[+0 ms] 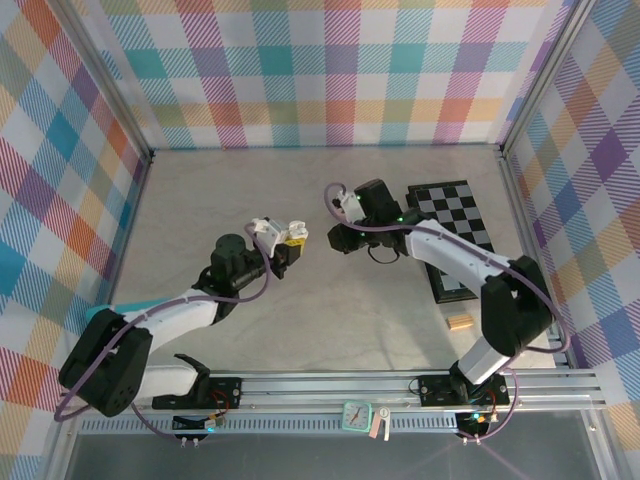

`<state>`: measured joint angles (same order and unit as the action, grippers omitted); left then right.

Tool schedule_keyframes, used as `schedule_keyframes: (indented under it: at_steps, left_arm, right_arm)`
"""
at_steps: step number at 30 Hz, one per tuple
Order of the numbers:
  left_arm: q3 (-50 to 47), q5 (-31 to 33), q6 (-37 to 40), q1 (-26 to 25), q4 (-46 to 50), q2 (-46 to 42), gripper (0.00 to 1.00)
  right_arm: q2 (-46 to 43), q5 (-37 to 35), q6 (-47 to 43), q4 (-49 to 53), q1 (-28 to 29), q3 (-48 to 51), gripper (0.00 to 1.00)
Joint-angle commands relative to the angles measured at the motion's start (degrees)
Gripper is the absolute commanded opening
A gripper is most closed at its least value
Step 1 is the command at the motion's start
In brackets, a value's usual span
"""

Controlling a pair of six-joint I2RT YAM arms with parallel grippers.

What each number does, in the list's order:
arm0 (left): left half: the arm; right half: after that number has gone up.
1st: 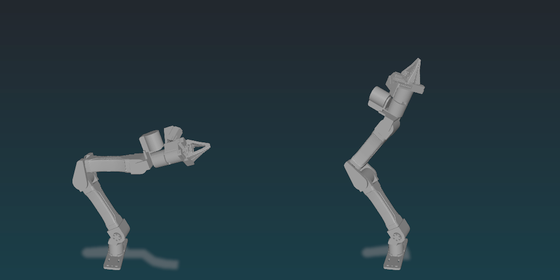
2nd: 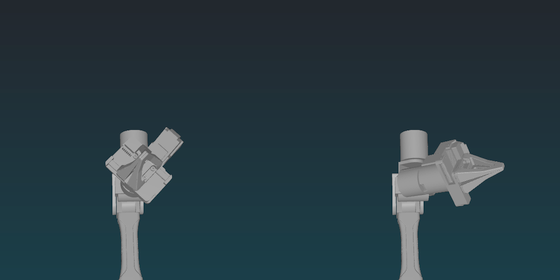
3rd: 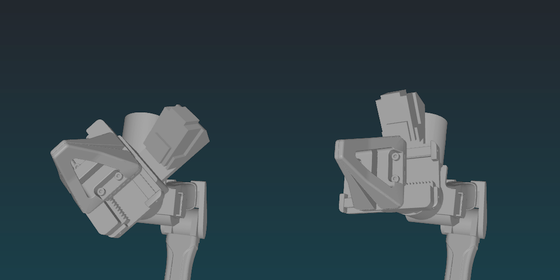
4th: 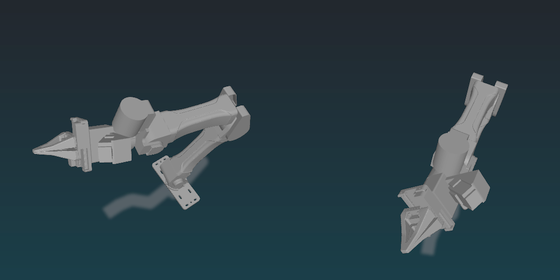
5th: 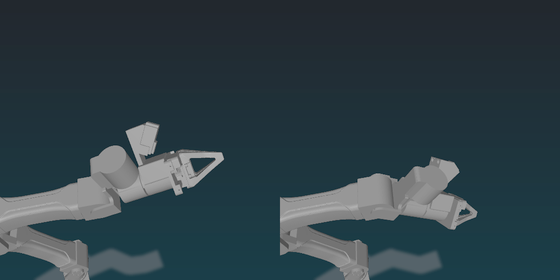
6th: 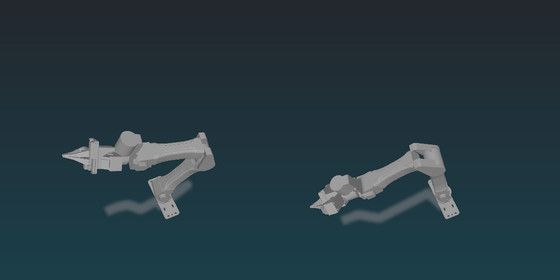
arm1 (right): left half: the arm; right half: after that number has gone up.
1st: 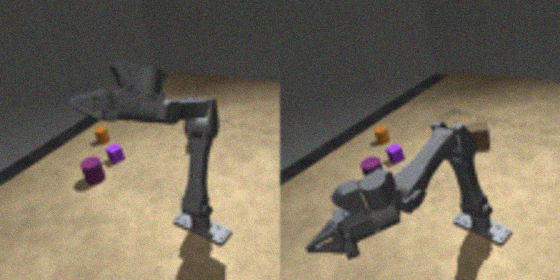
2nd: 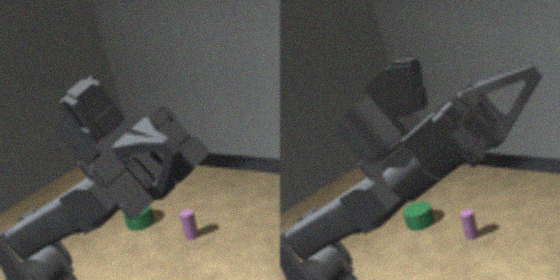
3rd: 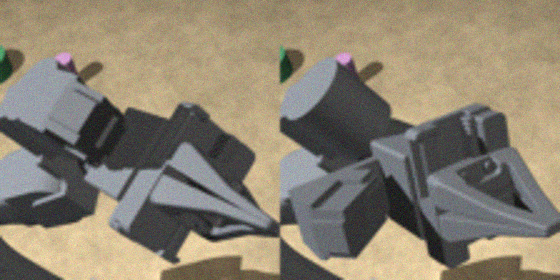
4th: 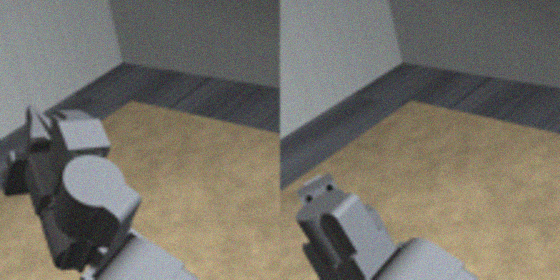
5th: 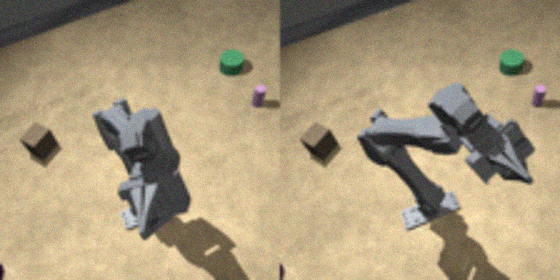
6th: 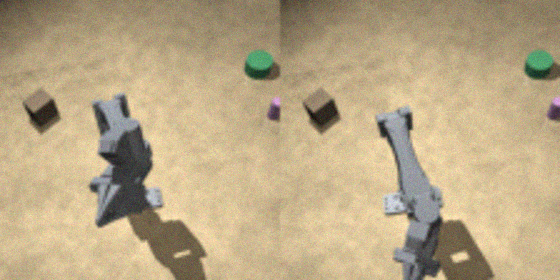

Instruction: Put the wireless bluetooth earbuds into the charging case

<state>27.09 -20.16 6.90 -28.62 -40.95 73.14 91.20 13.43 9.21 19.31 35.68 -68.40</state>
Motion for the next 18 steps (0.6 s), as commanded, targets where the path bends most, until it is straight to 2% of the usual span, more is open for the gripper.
schedule_keyframes:
  at_steps: [1, 9, 18]
  left_arm:
    - [2.58, -1.89, 0.0, -1.32, -3.91, 2.09, 0.13]
    - [5.1, -2.42, -1.36, -3.75, -5.57, 6.92, 0.13]
    - [7.18, -3.22, -2.05, -5.74, -5.8, 9.51, 0.13]
  right_arm:
    - [-3.71, 0.08, -0.05, -0.96, -0.06, 0.3, 0.19]
    - [-8.08, 2.09, 0.19, -2.22, 0.03, 0.0, 0.19]
    - [-7.75, 4.22, 0.5, -3.86, -0.04, -1.56, 0.19]
